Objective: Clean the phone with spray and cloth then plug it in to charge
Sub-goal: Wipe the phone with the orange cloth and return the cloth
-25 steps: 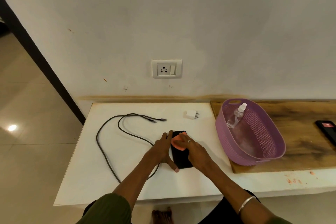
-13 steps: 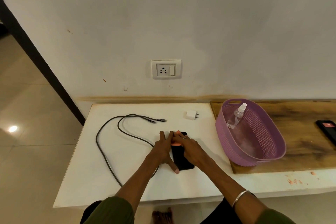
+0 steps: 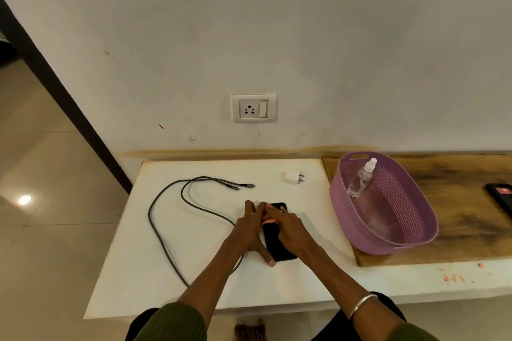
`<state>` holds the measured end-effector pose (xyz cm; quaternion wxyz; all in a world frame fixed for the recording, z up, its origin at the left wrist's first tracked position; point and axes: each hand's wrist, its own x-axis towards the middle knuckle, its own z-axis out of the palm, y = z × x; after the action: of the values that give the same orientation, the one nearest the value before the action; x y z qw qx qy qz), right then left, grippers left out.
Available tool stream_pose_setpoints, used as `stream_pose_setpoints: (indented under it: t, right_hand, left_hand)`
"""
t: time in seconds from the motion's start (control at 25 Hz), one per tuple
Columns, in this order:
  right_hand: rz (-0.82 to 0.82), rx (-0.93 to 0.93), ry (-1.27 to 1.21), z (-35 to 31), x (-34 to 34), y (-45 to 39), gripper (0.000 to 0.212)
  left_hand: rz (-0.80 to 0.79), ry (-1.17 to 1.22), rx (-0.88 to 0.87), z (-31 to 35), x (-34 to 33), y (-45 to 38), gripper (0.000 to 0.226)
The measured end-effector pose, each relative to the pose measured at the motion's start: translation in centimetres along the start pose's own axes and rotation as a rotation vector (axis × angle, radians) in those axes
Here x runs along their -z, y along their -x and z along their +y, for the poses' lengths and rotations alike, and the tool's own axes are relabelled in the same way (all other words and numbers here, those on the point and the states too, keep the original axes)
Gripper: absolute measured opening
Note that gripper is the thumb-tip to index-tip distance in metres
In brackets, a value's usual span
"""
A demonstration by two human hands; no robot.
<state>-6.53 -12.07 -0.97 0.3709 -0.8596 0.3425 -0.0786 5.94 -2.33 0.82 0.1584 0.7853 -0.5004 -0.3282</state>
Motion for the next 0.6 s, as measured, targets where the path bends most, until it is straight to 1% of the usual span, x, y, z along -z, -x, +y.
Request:
stream_pose_setpoints:
  t: [0.04,0.08,0.12,0.2,0.24,0.28,0.32,0.36,0.4,0.44,0.48,0.52,0.6]
  right_hand:
    - [0.006,-0.015,-0.013,-0.1,0.0,0.0,0.023]
    - [-0.025,-0.054,-0.044,-0.6,0.3,-0.1,0.02]
    - [-0.052,-0.124,-0.19,-0.7,0.2,-0.3,0.017]
    - [-0.153,-0.27,-0.476,-1.2,0.5,-0.4,0.021]
    - [-0.154,-0.303,-0.557,-1.2,0.5,-0.4,0.021]
    - [-0.139,-0.369,-0.701,-1.6,0.5,-0.5,0.02]
    - [-0.134,-0.412,-0.75,-1.6,0.6,-0.5,0.021]
    - [-0.124,-0.433,-0.786,-1.5,0.5,-0.6,0.029]
    - [-0.123,-0.434,-0.797,-1.2,0.3,-0.9,0.042]
    - [-0.152,-0.463,-0.779,-1.2,0.5,-1.0,0.05]
    - [-0.2,-0.428,-0.765,-1.4,0.2,-0.9,0.047]
    - [-0.243,-0.345,-0.757,-1.7,0.0,-0.8,0.038]
    - [-0.236,-0.264,-0.758,-1.9,-0.3,0.1,0.027]
  left_hand:
    - [0.001,-0.004,0.004,-0.1,0.0,0.0,0.149]
    - [0.003,-0.006,0.008,-0.1,0.0,-0.1,0.148]
    - [0.003,-0.005,0.01,-0.1,0.0,-0.1,0.148]
    - [0.002,-0.001,0.002,0.0,0.0,-0.3,0.146]
    - [0.006,0.001,-0.003,0.0,0.0,-0.3,0.145]
    - [0.012,0.005,-0.004,0.1,0.0,-0.3,0.144]
    - [0.016,0.009,-0.003,0.0,0.0,-0.3,0.144]
    - [0.018,0.013,-0.002,0.0,0.0,-0.3,0.143]
    - [0.021,0.012,-0.001,0.0,0.0,-0.3,0.142]
    - [0.022,0.011,-0.001,0.0,0.0,-0.3,0.141]
    - [0.022,0.011,0.001,0.0,0.1,-0.3,0.141]
    - [0.019,0.012,0.005,0.0,0.2,-0.3,0.143]
    - [0.001,0.014,0.025,0.0,0.2,-0.3,0.15]
